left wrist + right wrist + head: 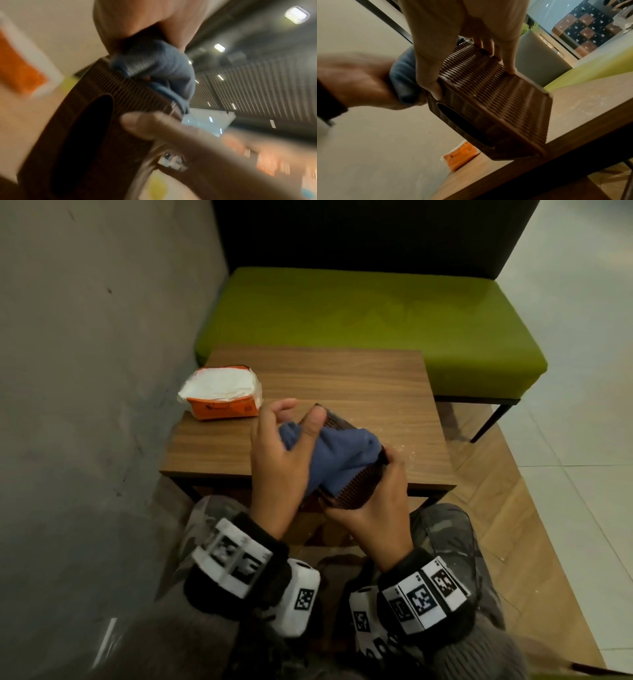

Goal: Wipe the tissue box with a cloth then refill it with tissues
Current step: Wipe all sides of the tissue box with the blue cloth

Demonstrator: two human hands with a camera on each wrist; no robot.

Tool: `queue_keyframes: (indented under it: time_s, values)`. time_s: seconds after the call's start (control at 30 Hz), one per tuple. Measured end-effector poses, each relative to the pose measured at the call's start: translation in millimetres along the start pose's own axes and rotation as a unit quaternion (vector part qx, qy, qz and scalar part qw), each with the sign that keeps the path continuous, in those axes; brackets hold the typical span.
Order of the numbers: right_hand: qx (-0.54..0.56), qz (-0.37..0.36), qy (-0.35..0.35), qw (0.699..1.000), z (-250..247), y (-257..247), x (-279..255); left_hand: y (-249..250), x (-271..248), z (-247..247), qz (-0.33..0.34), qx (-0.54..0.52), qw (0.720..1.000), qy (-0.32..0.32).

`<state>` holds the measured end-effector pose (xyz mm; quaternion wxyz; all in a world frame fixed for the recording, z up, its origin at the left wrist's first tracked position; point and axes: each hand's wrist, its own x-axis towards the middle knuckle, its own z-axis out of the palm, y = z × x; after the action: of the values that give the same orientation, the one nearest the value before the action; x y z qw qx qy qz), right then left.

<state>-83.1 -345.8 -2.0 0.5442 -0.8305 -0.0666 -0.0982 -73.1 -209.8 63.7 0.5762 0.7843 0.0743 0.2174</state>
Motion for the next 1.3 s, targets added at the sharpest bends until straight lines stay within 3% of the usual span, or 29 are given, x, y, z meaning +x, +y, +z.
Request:
queue_keyframes:
  time_s: [0.07,0.13,0.23,0.33,0.43,0.6,0.67,0.73,0.8,0.87,0.93,0.97,1.13,1.17,1.27,1.3]
  values:
    - [0.004,0.003,0.007,1.000,1,0,-3,-8,-9,7,0.113,0.181,0.975,0.059]
    - [0.000,0.005,0.016,1.000,2,0,-6,-6,-13,8,0.187,0.255,0.942,0.114]
    - [-0.017,-0.007,0.025,1.000,3,0,-5,-10,-19,9,0.243,0.285,0.925,0.061]
    - [-0.033,-0.023,0.053,0.998,5,0,-3,-18,-35,8,0.240,0.292,0.924,-0.063]
    - [-0.045,-0.051,0.048,0.997,3,1,-3,-26,-37,2,0.241,0.346,0.900,-0.108]
    - [-0.062,-0.059,0.014,0.996,5,5,-11,-33,8,-15,0.119,0.291,0.949,-0.003]
    - [-0.051,-0.052,0.015,0.997,8,6,-11,-28,-1,-11,0.164,0.304,0.938,-0.013]
    - [-0.057,-0.054,0.029,0.997,10,5,-7,-18,-29,-2,0.254,0.326,0.907,-0.077]
    - [-0.064,-0.063,0.037,0.995,8,5,-6,-16,-44,-1,0.290,0.336,0.888,-0.119]
    - [-0.068,-0.060,0.022,0.996,6,7,-8,-23,-28,-7,0.239,0.330,0.908,-0.098]
    - [-0.080,-0.061,0.012,0.995,3,11,-9,-32,-6,-15,0.144,0.296,0.944,-0.017]
    - [-0.082,-0.061,0.014,0.995,3,10,-9,-33,-4,-17,0.126,0.283,0.951,0.001]
    - [-0.046,-0.038,0.038,0.997,0,-3,-3,-25,-51,-8,0.301,0.276,0.907,-0.104]
    - [-0.041,-0.036,0.034,0.998,-1,-4,-3,-27,-46,-11,0.296,0.276,0.909,-0.099]
    - [-0.035,-0.027,0.019,0.999,-4,-2,-4,-35,-22,-20,0.171,0.262,0.950,0.004]
    - [-0.032,-0.023,0.022,0.999,-4,-2,-4,-35,-22,-21,0.170,0.256,0.952,0.012]
